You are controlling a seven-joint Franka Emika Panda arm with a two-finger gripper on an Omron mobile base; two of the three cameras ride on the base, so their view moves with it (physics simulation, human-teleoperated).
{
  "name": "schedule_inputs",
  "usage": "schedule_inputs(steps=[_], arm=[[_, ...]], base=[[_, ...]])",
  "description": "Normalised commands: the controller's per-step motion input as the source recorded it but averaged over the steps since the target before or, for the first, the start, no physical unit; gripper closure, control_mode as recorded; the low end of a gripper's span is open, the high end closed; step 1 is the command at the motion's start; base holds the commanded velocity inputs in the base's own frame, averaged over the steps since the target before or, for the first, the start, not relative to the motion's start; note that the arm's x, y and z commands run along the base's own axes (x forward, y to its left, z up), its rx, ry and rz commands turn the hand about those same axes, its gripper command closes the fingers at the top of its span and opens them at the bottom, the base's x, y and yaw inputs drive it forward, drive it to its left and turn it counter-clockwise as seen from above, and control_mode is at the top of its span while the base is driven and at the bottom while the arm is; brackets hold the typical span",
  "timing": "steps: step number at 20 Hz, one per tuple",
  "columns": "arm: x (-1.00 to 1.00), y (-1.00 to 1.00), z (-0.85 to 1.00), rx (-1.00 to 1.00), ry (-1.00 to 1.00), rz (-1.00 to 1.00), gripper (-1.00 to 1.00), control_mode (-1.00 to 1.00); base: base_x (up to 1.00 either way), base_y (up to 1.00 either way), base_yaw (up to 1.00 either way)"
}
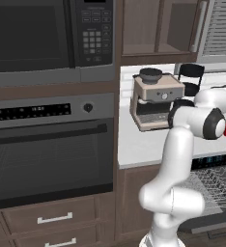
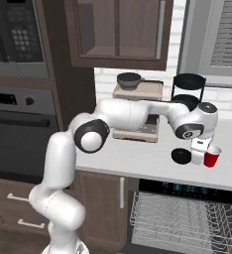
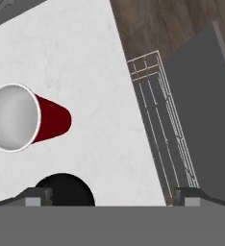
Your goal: Pick up the cup and bowl from the counter, place them in the dishwasher, and close the dishwasher door.
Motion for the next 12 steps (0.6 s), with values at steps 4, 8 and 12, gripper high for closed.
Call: schedule_inputs(steps=[4,8,12], arm=[[0.23,-0.11,-0.18,0.0,0.0,0.0,-1.0,-1.0],[0.31,-0.03,-0.19,0.0,0.0,0.0,-1.0,-1.0],[0.24,-0.02,-0.26,0.0,0.0,0.0,-1.0,-1.0]], base=[[0.0,0.0,0.0],[0.0,0.0,0.0],[0.0,0.0,0.0]])
